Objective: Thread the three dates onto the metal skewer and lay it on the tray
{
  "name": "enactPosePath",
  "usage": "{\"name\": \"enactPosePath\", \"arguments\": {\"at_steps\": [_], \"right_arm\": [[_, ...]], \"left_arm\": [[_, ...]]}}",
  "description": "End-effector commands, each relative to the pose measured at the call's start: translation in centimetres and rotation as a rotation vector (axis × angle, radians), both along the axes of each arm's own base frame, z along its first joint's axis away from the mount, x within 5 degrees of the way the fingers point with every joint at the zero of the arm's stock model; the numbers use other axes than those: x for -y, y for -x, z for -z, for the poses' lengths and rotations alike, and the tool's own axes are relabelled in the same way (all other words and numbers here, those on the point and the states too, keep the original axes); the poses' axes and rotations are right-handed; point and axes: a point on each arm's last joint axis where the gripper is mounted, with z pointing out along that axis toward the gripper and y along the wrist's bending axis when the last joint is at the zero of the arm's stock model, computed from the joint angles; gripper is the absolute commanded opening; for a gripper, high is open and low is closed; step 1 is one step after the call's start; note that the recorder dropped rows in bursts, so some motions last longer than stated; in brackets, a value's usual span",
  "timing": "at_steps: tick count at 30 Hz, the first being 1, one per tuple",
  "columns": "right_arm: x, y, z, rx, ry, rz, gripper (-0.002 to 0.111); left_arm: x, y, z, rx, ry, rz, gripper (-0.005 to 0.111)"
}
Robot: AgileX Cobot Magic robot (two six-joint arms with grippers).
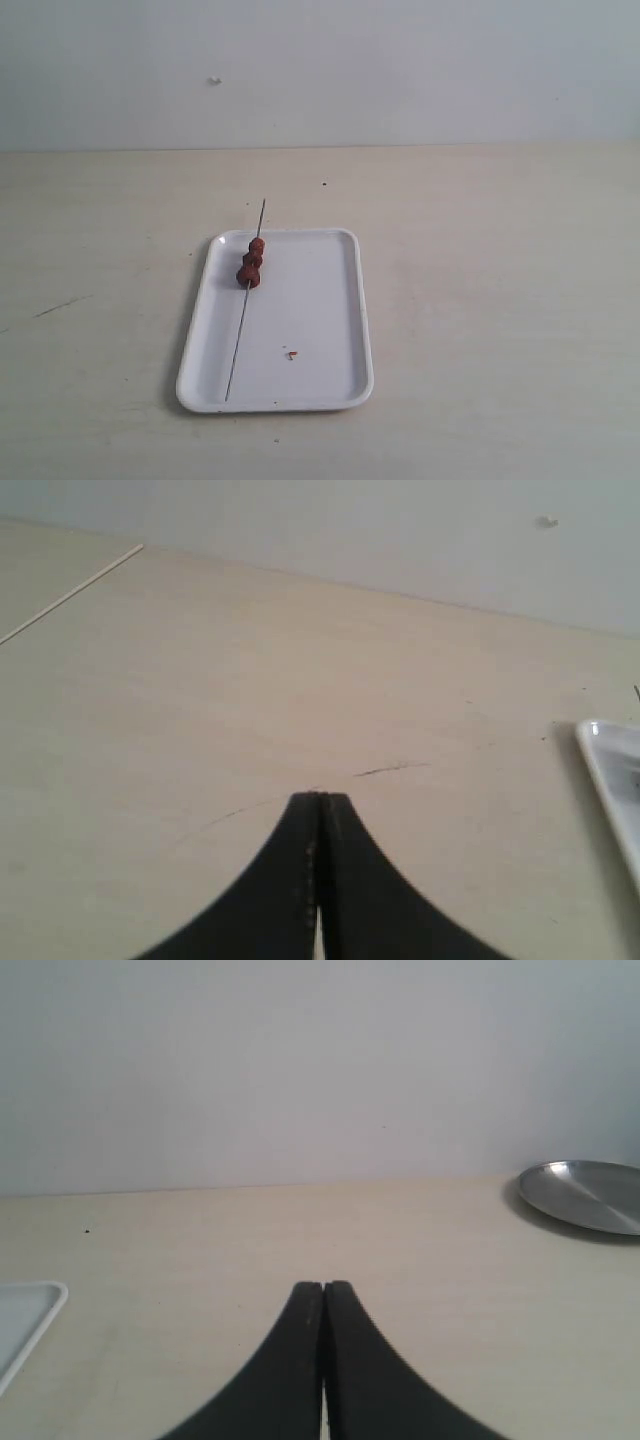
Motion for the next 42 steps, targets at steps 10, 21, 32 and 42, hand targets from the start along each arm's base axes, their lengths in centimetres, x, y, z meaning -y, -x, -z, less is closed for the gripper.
{"name": "enactPosePath", "arguments": {"at_steps": [10,21,32,42], "right_arm": [[0.04,0.02,-0.11,0.023,0.008,0.006,0.0],[0.04,0.02,-0.11,0.023,0.008,0.006,0.0],[0.04,0.02,-0.11,0.023,0.008,0.006,0.0],[0.04,0.02,-0.11,0.023,0.008,0.006,0.0]], "left_arm": [[0.02,0.02,-0.07,0.01,-0.006,0.004,0.0],[0.02,0.02,-0.07,0.01,-0.006,0.004,0.0],[0.02,0.02,-0.07,0.01,-0.006,0.004,0.0],[0.02,0.02,-0.07,0.01,-0.006,0.004,0.0]]}}
